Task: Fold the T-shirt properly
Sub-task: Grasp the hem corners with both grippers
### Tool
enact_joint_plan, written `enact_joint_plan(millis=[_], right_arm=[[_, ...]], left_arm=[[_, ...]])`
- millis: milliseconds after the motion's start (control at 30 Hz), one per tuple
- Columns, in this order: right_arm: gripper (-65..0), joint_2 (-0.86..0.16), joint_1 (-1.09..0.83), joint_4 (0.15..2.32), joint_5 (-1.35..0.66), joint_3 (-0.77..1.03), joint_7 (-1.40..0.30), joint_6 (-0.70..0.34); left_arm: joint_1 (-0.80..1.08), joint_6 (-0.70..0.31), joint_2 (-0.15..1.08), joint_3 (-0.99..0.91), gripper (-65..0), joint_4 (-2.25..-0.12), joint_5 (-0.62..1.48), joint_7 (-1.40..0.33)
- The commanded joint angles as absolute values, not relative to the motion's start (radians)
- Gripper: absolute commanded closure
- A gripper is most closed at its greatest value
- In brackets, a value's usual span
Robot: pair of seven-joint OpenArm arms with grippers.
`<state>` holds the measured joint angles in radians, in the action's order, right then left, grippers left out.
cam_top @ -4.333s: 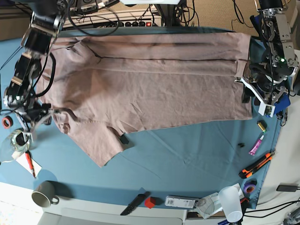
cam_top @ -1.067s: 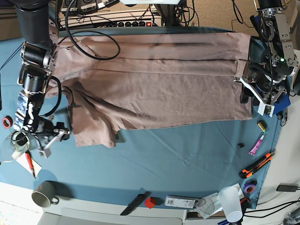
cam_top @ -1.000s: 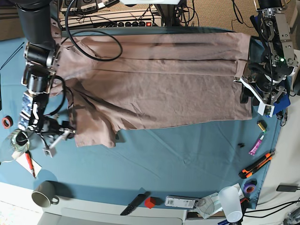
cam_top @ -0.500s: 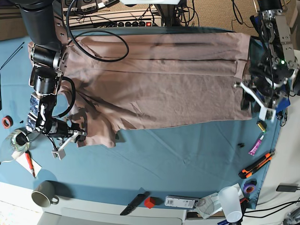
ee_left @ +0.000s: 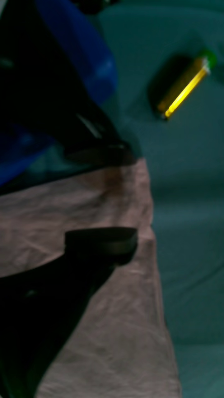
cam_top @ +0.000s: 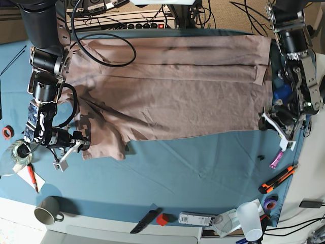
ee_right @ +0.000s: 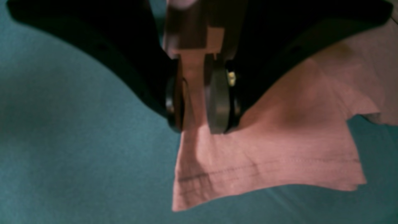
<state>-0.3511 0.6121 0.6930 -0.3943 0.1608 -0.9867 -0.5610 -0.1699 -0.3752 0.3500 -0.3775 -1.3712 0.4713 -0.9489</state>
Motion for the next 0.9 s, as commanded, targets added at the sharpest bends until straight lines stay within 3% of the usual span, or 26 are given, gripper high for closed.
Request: enact_joint_plan(millis=[0, 267, 333, 500, 600, 733, 867], right_arm=[[-15.1, -0.366, 0.621, 0.694, -0.350, 0.159, -1.029, -0.545], [-15.0, -0.366, 0.621, 0.694, -0.350, 0.159, -1.029, -0.545], [-13.5, -0.366, 0.621, 0.694, -0.350, 0.159, -1.030, -0.545], [-1.0, -0.366, 0.621, 0.694, -0.350, 0.159, -1.044, -0.545], [0.0, -0.366, 0.621, 0.694, -0.350, 0.159, -1.044, -0.545], [0.0, -0.366, 0.624, 0.694, -0.350, 0.159, -1.029, -0.545], [0.0, -0.366, 0.628, 0.738, -0.347, 0.159, -1.009, -0.545]], left_arm=[[-0.201, -0.368, 0.366, -0.382, -32.0, -1.355, 0.481, -0.953], [-0.230, -0.368, 0.366, -0.382, -31.1, -1.233, 0.521, -1.068], [-0.230, -0.368, 0.366, -0.382, -27.7, -1.232, 0.542, -1.093], [-0.230, -0.368, 0.366, -0.382, -16.6, -1.232, 0.610, -1.137], [-0.230, -0.368, 0.366, -0.382, -11.5, -1.232, 0.628, -1.137], [-0.231, -0.368, 0.366, -0.382, 0.0, -1.232, 0.661, -1.133], [-0.253, -0.367, 0.367, -0.382, 0.0, -1.233, 0.686, -1.134]])
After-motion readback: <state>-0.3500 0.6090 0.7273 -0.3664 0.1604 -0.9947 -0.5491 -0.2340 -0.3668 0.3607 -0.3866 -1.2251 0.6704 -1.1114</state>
